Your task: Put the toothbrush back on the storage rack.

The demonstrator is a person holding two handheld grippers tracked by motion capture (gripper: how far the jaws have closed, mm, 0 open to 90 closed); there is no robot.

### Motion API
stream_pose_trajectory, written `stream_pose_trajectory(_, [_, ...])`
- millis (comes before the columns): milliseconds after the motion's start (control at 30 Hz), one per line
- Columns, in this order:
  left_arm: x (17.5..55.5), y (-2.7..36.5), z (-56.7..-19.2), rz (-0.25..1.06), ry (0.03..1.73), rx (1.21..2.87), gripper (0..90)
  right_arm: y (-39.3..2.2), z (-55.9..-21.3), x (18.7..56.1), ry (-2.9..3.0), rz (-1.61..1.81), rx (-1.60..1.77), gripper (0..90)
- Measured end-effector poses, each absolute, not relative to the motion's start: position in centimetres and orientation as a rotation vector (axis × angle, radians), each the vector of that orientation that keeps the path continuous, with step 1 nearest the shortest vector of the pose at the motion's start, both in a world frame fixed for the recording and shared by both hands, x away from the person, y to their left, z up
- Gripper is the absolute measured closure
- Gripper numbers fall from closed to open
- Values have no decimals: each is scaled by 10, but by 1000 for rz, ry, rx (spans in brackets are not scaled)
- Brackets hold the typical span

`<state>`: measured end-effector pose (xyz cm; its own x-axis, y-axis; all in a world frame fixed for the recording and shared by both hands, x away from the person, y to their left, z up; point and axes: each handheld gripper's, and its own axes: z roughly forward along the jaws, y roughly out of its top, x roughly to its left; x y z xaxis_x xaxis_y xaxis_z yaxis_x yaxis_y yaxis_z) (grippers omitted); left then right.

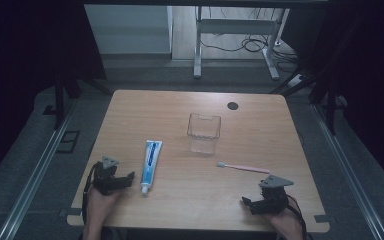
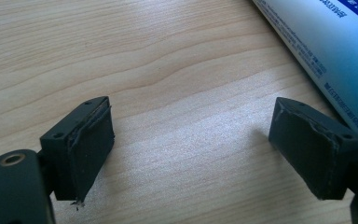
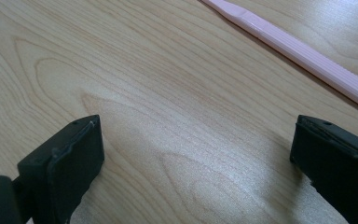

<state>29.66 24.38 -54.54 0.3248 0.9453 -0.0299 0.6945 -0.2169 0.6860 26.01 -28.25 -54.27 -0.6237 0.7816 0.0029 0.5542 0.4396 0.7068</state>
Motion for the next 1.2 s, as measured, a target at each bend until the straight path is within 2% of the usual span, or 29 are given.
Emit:
stream_pose_trajectory(133, [297, 244, -545, 537, 1439, 1991, 140, -282, -542, 260, 2379, 978, 1145, 58])
stream_pose_trajectory(1100, [297, 244, -545, 537, 1439, 1991, 140, -293, -524, 263, 2467, 969, 1113, 557])
stream_pose_trajectory(1200, [297, 244, -545, 537, 1439, 1991, 140, -296, -521, 265, 2466, 982, 1119, 583])
